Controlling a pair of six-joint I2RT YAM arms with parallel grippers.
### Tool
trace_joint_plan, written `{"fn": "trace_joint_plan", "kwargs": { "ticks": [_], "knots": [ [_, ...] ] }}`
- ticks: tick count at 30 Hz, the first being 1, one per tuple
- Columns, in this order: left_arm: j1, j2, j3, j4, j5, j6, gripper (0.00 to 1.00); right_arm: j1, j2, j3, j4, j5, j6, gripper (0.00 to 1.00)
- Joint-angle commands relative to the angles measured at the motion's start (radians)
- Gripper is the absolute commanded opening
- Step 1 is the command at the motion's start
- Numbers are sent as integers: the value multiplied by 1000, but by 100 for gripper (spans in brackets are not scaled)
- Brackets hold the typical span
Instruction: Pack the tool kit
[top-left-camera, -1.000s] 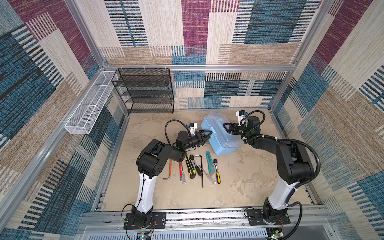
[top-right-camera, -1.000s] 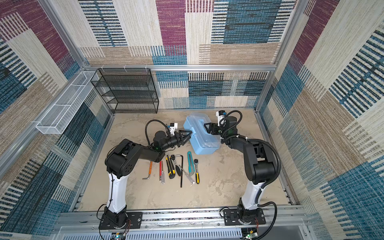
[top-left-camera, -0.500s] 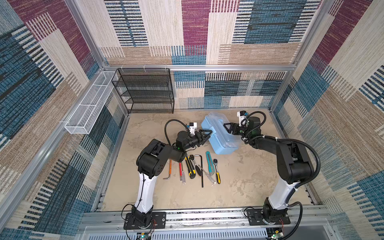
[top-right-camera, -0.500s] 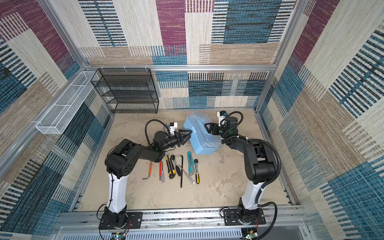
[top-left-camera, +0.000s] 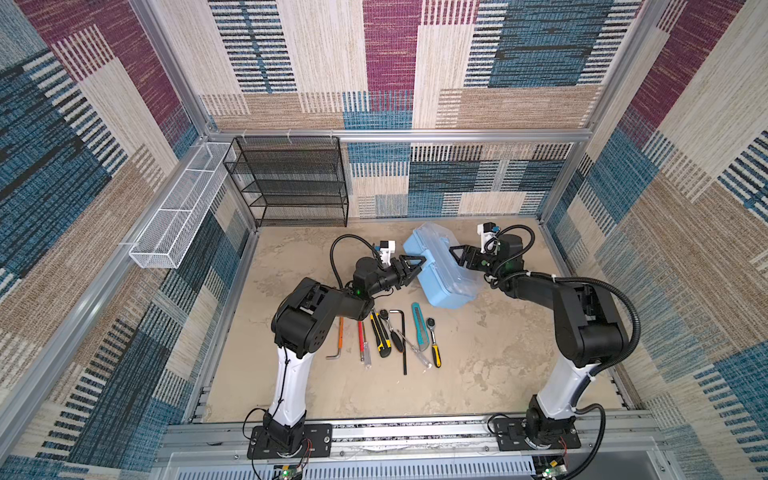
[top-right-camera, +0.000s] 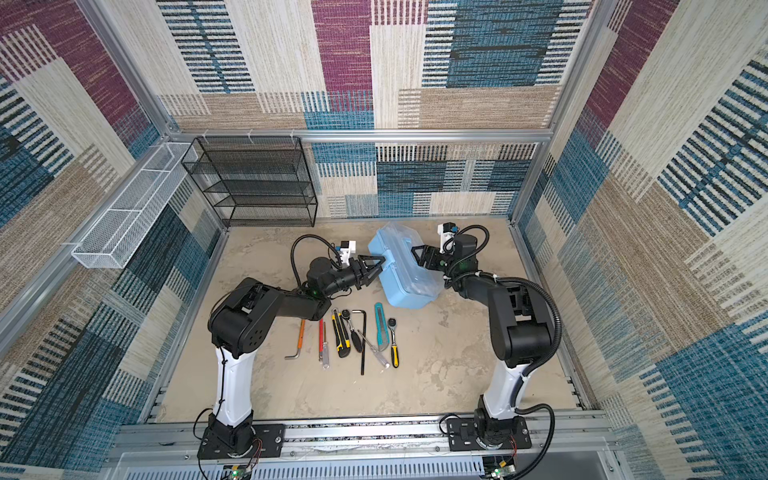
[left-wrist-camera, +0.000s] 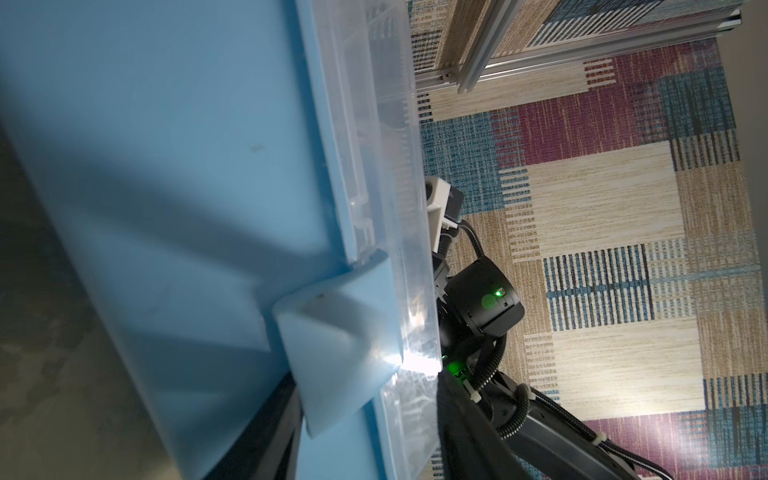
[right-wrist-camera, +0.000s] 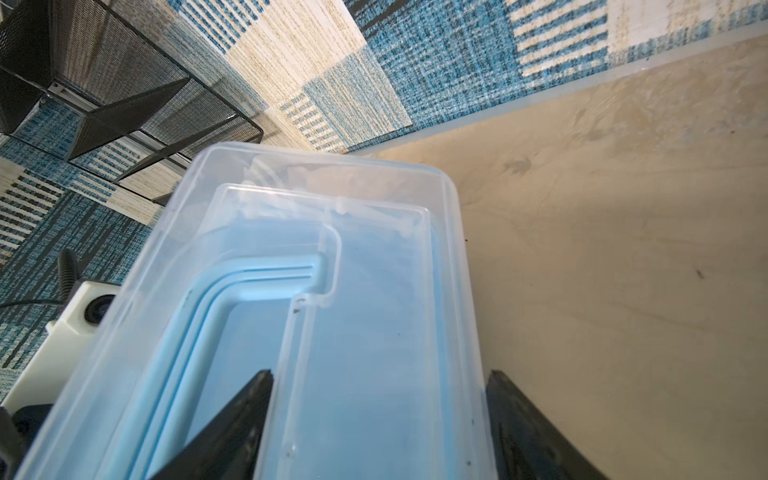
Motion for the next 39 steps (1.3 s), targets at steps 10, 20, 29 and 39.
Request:
{"fn": "trace_joint_plan", "kwargs": {
  "ticks": [10, 20, 29, 39],
  "knots": [
    [-9, 2, 25, 205, 5, -8, 52, 13, 17, -28, -293, -173, -71, 61],
    [6, 9, 17, 202, -4, -13, 52, 11, 6, -19, -295, -167, -64, 61],
    [20, -71, -5, 53, 13, 71, 52, 6, -6, -22, -287, -160, -52, 64],
    [48, -159, -39, -88, 22, 138, 53, 1, -35, -14, -287, -160, -49, 68]
  ]
}}
